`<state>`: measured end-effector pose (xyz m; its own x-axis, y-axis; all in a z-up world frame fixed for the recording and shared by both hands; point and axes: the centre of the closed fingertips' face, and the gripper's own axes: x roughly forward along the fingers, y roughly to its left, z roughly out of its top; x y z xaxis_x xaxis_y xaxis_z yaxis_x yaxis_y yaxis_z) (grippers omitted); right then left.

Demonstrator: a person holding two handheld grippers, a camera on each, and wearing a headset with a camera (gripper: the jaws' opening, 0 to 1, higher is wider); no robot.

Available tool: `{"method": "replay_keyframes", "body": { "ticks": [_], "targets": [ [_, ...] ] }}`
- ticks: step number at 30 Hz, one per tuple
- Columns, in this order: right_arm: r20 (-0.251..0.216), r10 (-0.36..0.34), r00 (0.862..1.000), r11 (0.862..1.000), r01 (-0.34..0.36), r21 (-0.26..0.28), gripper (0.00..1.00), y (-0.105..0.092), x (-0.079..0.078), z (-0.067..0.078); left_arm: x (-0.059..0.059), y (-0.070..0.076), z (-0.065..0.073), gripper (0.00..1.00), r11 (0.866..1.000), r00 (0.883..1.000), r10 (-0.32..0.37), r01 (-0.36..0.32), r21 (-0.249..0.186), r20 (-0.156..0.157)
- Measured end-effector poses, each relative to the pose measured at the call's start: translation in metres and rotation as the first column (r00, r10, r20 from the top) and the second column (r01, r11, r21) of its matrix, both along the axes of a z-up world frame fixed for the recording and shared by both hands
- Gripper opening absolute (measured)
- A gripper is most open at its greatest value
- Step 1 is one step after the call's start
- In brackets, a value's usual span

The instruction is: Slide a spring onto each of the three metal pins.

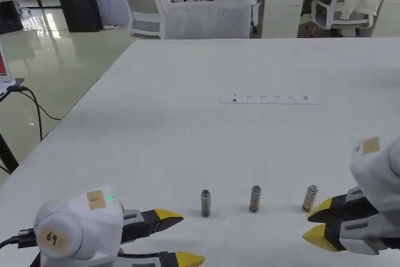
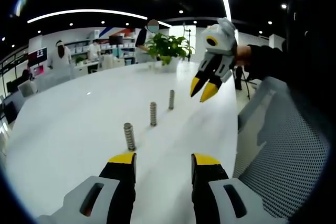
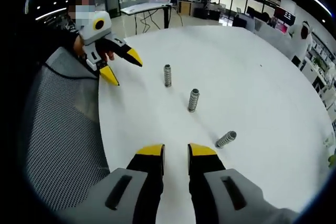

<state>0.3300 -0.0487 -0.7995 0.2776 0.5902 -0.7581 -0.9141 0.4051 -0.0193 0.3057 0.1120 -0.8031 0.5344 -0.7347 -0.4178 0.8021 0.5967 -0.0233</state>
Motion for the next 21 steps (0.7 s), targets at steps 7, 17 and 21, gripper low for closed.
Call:
{"method": "replay_keyframes", "body": {
  "ticks": [7,17,21],
  "targets": [
    [0.026,-0.057,0.998,0.995,0.055,0.081,0.17,-0.014,0.008,0.008,0.0,0.0,-0.001,0.37,1.0,1.0,0.0,0.0,0.0,-0.003],
    [0.046,-0.12,0.992,0.983,0.112,0.147,0.22,-0.03,0.013,0.007,0.0,0.0,-0.001,0.38,1.0,1.0,0.003,-0.003,-0.003,-0.008],
    [0.063,-0.128,0.99,0.98,0.117,0.162,0.27,-0.034,0.015,0.004,0.0,0.0,-0.002,0.38,1.0,1.0,0.005,-0.005,-0.002,-0.012]
  ]
}}
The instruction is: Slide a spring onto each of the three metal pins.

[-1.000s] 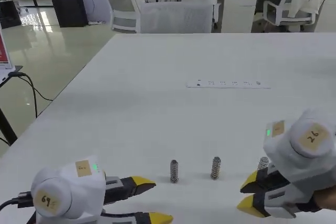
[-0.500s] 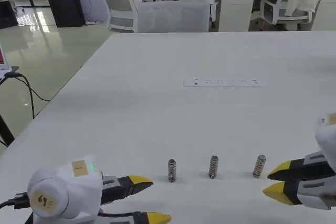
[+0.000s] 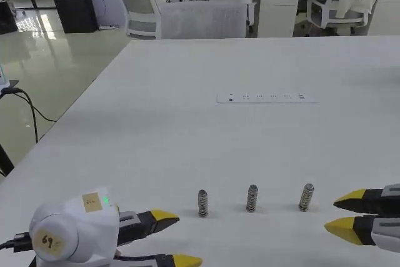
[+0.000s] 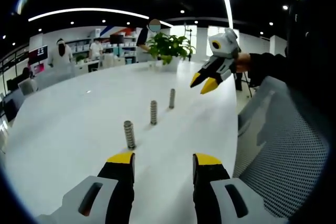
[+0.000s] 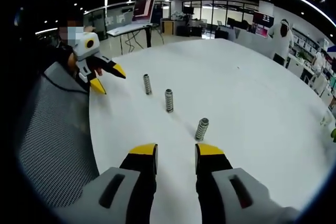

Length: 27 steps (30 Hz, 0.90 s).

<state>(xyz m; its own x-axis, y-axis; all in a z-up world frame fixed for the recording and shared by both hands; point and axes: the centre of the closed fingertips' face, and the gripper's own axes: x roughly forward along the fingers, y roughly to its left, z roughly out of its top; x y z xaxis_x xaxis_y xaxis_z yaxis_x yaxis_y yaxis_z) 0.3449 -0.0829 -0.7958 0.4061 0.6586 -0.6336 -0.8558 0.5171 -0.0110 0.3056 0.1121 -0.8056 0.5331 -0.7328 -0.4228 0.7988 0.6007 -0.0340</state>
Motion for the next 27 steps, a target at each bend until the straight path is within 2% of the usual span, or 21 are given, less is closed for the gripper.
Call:
{"method": "replay_keyframes", "body": {
  "ticks": [9,17,22,27],
  "targets": [
    [0.033,-0.007,0.999,1.0,0.006,0.03,0.46,-0.002,0.002,-0.003,0.0,0.0,0.0,0.41,1.0,1.0,0.005,-0.005,-0.003,-0.004],
    [0.058,-0.027,0.998,0.998,0.024,0.052,0.58,-0.002,0.006,-0.005,0.0,0.002,-0.002,0.46,1.0,1.0,0.014,-0.014,-0.002,-0.013],
    [0.06,-0.032,0.998,0.998,0.028,0.062,0.68,-0.002,0.006,-0.007,0.001,0.002,-0.002,0.51,1.0,0.999,0.024,-0.024,-0.007,-0.022],
    [0.041,-0.034,0.999,0.997,0.031,0.075,0.78,0.001,0.003,-0.011,0.001,0.002,-0.003,0.55,0.999,0.999,0.031,-0.031,-0.01,-0.028]
  ]
}}
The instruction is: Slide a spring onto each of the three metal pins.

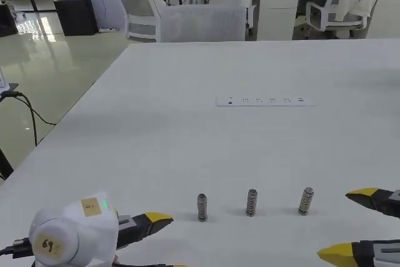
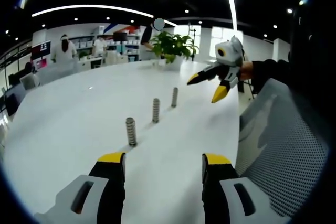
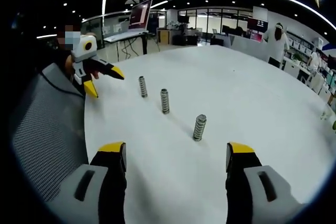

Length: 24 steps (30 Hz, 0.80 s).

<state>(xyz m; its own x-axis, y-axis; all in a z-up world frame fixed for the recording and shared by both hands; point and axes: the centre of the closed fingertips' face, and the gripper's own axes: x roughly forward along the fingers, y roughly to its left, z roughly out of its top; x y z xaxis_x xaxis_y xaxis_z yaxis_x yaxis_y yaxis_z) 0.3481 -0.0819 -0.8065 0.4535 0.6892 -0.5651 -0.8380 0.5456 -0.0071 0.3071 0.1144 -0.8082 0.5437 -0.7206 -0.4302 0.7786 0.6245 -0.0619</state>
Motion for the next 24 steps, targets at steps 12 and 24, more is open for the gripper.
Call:
{"method": "replay_keyframes", "body": {
  "ticks": [12,24],
  "targets": [
    [-0.009,-0.003,1.0,1.0,0.003,0.015,0.85,0.0048,-0.0031,-0.0007,0.0016,0.003,-0.002,0.69,0.999,0.999,0.036,-0.037,-0.024,-0.027],
    [0.009,-0.004,1.0,0.999,0.004,0.033,0.9,0.0064,-0.0003,0.0023,0.0024,0.003,-0.0038,0.78,0.998,0.998,0.045,-0.047,-0.036,-0.047]
  ]
}}
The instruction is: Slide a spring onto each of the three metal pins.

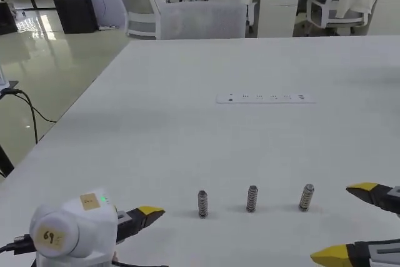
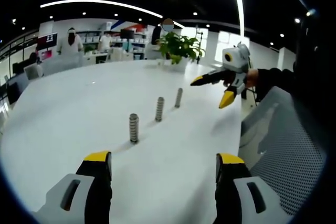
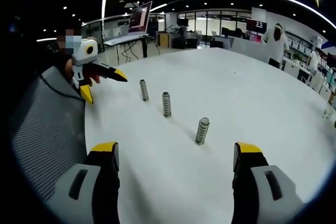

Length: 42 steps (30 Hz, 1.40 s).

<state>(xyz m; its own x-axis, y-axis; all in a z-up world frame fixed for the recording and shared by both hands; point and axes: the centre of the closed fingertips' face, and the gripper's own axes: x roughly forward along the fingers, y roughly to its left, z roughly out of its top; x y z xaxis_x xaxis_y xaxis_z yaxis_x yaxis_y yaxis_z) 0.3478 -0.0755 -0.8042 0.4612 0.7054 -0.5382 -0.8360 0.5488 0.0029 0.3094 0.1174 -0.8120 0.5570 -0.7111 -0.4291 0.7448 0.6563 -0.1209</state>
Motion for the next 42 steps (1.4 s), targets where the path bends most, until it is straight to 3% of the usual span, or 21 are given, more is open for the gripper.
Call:
{"method": "replay_keyframes", "body": {
  "ticks": [5,16,42],
  "targets": [
    [0.029,0.011,1.0,1.0,-0.011,0.011,0.92,0.0016,0.0012,0.0017,0.0002,0.0002,-0.0005,0.8,1.0,1.0,0.004,-0.004,-0.001,-0.004],
    [0.044,-0.01,0.999,0.999,0.007,0.051,0.99,0.0018,0.0041,0.0032,0.0004,0.0002,-0.0007,0.84,1.0,1.0,0.009,-0.009,-0.003,-0.009],
    [0.023,-0.008,1.0,0.999,0.006,0.049,0.99,0.0018,0.0019,-0.0016,-0.0009,-0.0009,-0.0024,0.85,1.0,1.0,0.009,-0.009,-0.001,-0.016]
  ]
}}
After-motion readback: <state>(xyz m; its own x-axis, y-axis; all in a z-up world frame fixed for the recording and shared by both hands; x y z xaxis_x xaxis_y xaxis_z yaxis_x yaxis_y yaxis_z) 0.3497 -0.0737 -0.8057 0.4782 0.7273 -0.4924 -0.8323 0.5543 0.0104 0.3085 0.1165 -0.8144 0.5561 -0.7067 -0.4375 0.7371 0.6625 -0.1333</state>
